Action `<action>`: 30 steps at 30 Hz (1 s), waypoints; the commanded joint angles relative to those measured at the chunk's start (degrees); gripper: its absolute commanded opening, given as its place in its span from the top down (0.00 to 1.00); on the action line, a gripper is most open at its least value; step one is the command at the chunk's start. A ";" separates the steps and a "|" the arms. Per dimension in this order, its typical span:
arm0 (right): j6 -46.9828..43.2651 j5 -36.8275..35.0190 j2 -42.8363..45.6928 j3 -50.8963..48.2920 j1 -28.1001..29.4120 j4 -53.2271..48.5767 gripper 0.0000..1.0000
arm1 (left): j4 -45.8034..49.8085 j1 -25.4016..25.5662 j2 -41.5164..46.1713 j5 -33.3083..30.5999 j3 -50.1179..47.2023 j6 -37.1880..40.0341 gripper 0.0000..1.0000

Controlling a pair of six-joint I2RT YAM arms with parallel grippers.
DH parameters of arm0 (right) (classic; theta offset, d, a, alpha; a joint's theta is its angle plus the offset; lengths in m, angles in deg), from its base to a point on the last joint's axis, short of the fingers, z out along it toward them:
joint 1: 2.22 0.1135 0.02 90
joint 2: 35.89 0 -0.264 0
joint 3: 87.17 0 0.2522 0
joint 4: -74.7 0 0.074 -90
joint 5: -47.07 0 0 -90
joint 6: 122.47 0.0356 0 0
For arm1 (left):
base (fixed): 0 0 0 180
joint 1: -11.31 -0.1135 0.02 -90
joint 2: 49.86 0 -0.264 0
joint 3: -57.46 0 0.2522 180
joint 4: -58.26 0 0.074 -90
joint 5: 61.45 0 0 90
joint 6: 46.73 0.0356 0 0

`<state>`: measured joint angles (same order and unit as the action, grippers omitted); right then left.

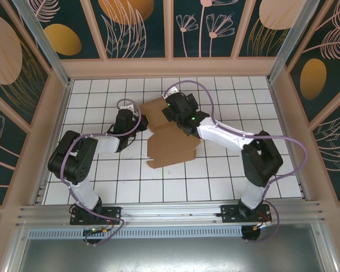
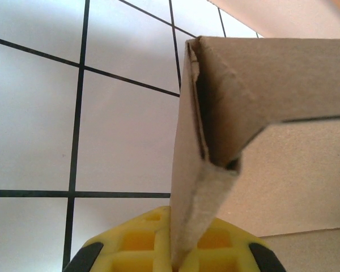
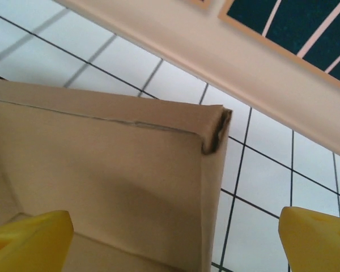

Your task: Fold the paper box

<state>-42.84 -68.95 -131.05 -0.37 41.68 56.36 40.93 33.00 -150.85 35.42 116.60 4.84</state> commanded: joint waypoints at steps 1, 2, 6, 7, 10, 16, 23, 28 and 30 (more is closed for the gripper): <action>4.31 9.35 8.14 -3.77 -2.55 4.88 0.06 | 5.98 0.02 1.35 -0.72 3.18 -0.59 1.00; 6.03 11.37 10.20 -5.40 -3.79 6.01 0.06 | 7.52 0.02 1.56 -0.63 3.94 -0.41 1.00; 14.06 20.75 17.27 -11.59 -10.50 9.80 0.07 | 18.33 0.02 1.00 -0.25 9.59 4.51 1.00; 15.77 22.65 18.71 -13.09 -12.11 10.58 0.07 | 23.02 0.02 0.33 -0.15 12.56 6.98 1.00; 17.18 23.87 21.29 -16.12 -15.48 11.12 0.08 | 38.03 -0.37 -2.81 0.79 21.41 13.15 1.00; 17.04 24.24 22.20 -18.94 -17.74 9.85 0.08 | 58.77 -1.30 -8.16 3.37 34.20 20.77 1.00; 16.88 26.33 20.43 -20.36 -19.09 10.82 0.08 | 74.82 -1.30 -13.52 2.34 43.11 28.91 1.00; 16.11 26.89 18.40 -20.01 -19.64 10.67 0.08 | 88.66 -1.30 -21.43 1.17 49.28 35.06 1.00; 15.72 26.91 17.71 -19.73 -19.71 10.47 0.08 | 91.52 -1.30 -23.54 -1.09 50.75 35.61 1.00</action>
<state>-27.19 -42.88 -112.25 -20.11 22.38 65.30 119.94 31.93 -170.02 37.17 166.61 35.81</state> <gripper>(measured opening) 0.922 0.041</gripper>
